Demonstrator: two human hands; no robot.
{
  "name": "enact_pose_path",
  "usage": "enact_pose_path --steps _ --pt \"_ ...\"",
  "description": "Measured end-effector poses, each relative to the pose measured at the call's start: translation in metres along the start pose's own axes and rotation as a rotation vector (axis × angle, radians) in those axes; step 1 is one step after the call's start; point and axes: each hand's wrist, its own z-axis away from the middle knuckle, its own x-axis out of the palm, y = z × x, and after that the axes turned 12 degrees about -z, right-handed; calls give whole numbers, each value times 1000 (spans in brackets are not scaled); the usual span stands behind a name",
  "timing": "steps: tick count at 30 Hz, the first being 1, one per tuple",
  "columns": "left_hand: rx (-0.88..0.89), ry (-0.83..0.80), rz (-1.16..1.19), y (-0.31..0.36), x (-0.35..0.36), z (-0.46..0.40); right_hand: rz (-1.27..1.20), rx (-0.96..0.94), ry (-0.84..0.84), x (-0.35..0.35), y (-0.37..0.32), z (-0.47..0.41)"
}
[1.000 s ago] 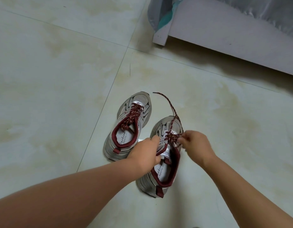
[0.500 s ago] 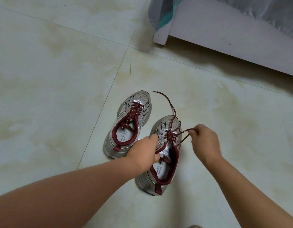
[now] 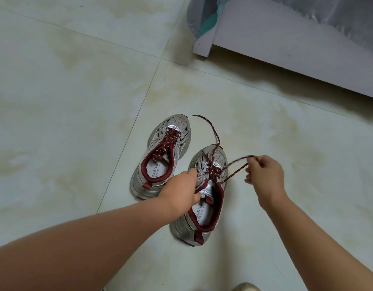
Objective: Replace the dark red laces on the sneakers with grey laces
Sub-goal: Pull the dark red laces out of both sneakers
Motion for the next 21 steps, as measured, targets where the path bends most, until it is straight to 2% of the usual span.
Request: enact_pose_path --steps 3,5,8,10,12,14,18,21 --pt "-5 -8 4 0 -1 1 122 189 -258 11 13 13" --pt "-6 -6 5 0 -1 1 151 217 -336 18 22 16" --pt "-10 -7 5 0 -1 1 143 86 -196 20 21 7" --pt "-7 -6 -4 0 -2 1 26 22 -7 15 12 -3" --pt "-2 -5 -7 0 -2 0 -91 -3 96 9 3 -7" --pt "2 -8 -7 0 -2 0 -109 47 52 10 3 -3" --pt "-4 -8 -9 -1 -1 1 117 237 -282 24 25 13" --pt "-5 -18 -5 -1 -2 2 184 171 -229 24 27 10"
